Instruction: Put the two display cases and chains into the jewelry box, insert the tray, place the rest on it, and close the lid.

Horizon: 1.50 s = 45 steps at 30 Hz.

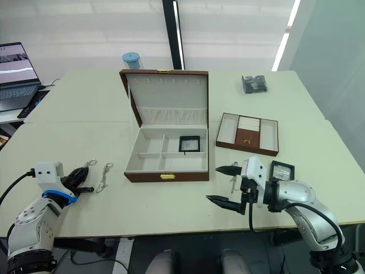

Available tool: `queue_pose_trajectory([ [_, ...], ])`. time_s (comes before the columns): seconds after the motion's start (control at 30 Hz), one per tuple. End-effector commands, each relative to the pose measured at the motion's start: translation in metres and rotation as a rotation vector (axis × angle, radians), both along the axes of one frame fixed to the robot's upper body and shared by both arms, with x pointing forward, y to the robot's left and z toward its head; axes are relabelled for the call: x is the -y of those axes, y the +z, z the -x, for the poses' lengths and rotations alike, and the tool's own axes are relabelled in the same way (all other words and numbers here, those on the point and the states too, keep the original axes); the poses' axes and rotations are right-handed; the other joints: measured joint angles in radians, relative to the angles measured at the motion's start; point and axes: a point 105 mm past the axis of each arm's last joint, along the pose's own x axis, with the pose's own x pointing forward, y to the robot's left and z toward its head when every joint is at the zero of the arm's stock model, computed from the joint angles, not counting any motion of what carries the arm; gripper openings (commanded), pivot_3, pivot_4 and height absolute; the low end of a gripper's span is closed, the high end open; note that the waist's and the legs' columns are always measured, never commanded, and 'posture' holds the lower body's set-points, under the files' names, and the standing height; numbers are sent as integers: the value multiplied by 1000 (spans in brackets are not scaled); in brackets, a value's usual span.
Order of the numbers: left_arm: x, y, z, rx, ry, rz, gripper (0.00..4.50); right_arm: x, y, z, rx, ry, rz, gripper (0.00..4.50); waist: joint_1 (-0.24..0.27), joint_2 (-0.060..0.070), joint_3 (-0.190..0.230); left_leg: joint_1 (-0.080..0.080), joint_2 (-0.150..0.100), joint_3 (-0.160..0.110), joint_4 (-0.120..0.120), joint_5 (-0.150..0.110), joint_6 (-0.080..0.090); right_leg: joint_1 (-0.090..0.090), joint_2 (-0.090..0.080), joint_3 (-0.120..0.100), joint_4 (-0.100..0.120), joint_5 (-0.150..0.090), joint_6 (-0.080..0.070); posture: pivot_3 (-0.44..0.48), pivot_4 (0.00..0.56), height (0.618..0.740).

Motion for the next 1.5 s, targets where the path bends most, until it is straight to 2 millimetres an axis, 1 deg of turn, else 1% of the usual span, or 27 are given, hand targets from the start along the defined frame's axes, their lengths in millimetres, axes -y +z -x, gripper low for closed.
queue_pose_trajectory([
  [0.03, 6, -14, 3, -30, -19, 37, 29, -1, 8, 2, 44, 16, -19, 4500, 0, 0, 0, 0, 0, 0, 0, 0, 0, 0, 0, 0, 0, 0, 0, 0, 150, 740],
  [0.13, 3, -13, 3, -23, -11, 37, 29, -1, 8, 1, 52, 14, -23, 4500, 0, 0, 0, 0, 0, 0, 0, 0, 0, 0, 0, 0, 0, 0, 0, 0, 150, 740],
  [0.27, 0, -2, 4, 25, -2, 36, 29, 0, 14, 0, 64, 14, -42, 4500, 0, 0, 0, 0, 0, 0, 0, 0, 0, 0, 0, 0, 0, 0, 0, 0, 150, 740],
  [0.4, 0, 21, 5, 104, 13, 40, 29, 1, 22, -2, 81, 8, -60, 4500, 0, 0, 0, 0, 0, 0, 0, 0, 0, 0, 0, 0, 0, 0, 0, 0, 150, 740],
  [0.47, 5, 37, 3, 150, 9, 43, 29, 2, 28, -5, 91, 2, -70, 4500, 0, -1, 1, 0, 1, 0, 0, 0, 0, 0, 0, 0, 0, 0, 0, 0, 150, 740],
  [0.57, 23, 59, 1, 203, -29, 41, 29, 2, 35, -7, 104, 2, -80, 4500, 1, -2, 1, -1, 1, -1, 0, 0, 0, 0, 0, -1, 0, 0, 0, 0, 150, 740],
  [0.67, 40, 75, 1, 238, -67, 41, 29, 3, 40, -11, 114, 0, -86, 4500, 0, -2, 1, -1, 1, -1, 0, 0, 0, 0, 0, 0, -1, 0, 0, 0, 150, 740],
  [0.8, 65, 95, -1, 279, -120, 47, 29, 6, 46, -18, 128, -6, -91, 4500, 0, -2, 1, -1, 0, -1, 0, 0, 0, 0, 0, 0, -1, 0, 0, 0, 150, 740],
  [0.97, 97, 112, -8, 317, -189, 59, 29, 10, 55, -26, 137, -15, -96, 4500, 0, -2, 1, -1, -1, -1, 0, 0, 0, 0, 1, 0, -1, 0, 0, 0, 150, 740],
  [1.07, 113, 116, -14, 331, -215, 84, 29, 15, 61, -34, 142, -39, -104, 4500, 1, -2, 1, -1, -1, -1, 0, 0, 0, 0, 1, 0, -1, 0, 0, 0, 150, 740],
  [1.23, 138, 116, -22, 333, -266, 120, 29, 19, 67, -44, 149, -72, -104, 4500, 0, -2, 1, -1, -1, -1, 0, 0, 0, 0, 2, 0, -1, 0, 0, 0, 150, 740],
  [1.3, 142, 115, -25, 331, -273, 128, 29, 20, 68, -45, 149, -81, -106, 4500, 1, -2, 1, -1, -1, -1, 0, 0, 0, 0, 3, 0, -1, 0, 0, 0, 150, 740],
  [1.37, 146, 110, -32, 320, -272, 126, 29, 20, 69, -46, 148, -94, -110, 4500, 1, -2, 1, -1, -1, 0, 0, 0, 0, -1, 3, 0, -1, 0, 0, 0, 150, 740],
  [1.5, 155, 104, -44, 306, -283, 129, 29, 19, 69, -42, 141, -100, -113, 4500, 1, -2, 1, -2, -2, 0, 0, 0, 0, -1, 3, 0, -1, 0, 0, 0, 150, 740],
])
